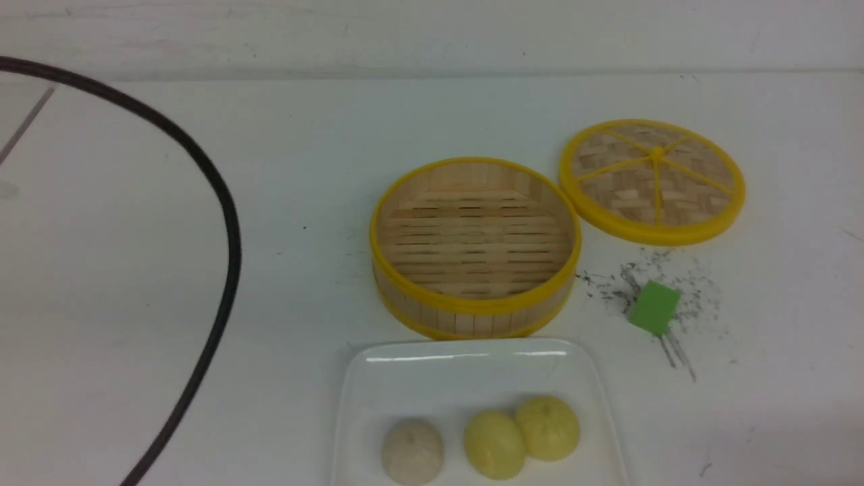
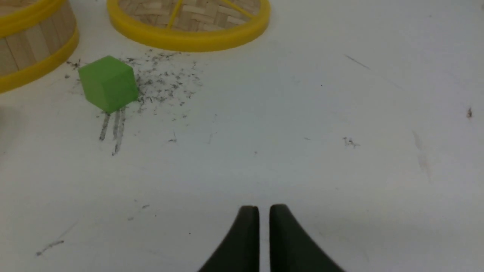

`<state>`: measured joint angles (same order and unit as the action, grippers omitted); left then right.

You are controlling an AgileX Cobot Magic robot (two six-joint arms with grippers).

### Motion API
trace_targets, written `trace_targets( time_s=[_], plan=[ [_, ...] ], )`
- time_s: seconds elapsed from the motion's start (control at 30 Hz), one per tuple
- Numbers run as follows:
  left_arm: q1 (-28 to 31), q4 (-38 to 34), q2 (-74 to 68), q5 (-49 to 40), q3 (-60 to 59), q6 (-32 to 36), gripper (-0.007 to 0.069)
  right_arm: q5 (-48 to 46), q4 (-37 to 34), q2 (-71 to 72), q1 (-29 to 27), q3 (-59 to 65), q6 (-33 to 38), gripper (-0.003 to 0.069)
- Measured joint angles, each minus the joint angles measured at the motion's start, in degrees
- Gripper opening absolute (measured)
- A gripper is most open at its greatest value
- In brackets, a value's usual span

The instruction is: Put the steamed buns into the plate on the white tablecloth.

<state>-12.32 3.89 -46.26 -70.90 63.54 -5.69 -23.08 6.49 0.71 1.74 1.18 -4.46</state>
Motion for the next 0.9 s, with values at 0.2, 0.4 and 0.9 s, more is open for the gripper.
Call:
trace_targets(
  time_s=[0.2, 0.4, 0.9],
  plan=[
    [0.0, -0.18, 0.34, 0.66, -0.14, -0.95, 0.0094, -0.11, -0.06, 0.0, 0.0, -0.06, 0.29, 0.008],
    [0.0, -1.08, 0.34, 4.87, -0.14, -3.18, 0.0097, 0.04, -3.64, 0.0, 0.0, -0.06, 0.35, 0.0081],
    [0.0, -3.89, 15.01, 0.0, -4.46, -2.83, 0.0002, 0.04, -5.18, 0.0, 0.0, -0.06, 0.36, 0.0089]
  ],
)
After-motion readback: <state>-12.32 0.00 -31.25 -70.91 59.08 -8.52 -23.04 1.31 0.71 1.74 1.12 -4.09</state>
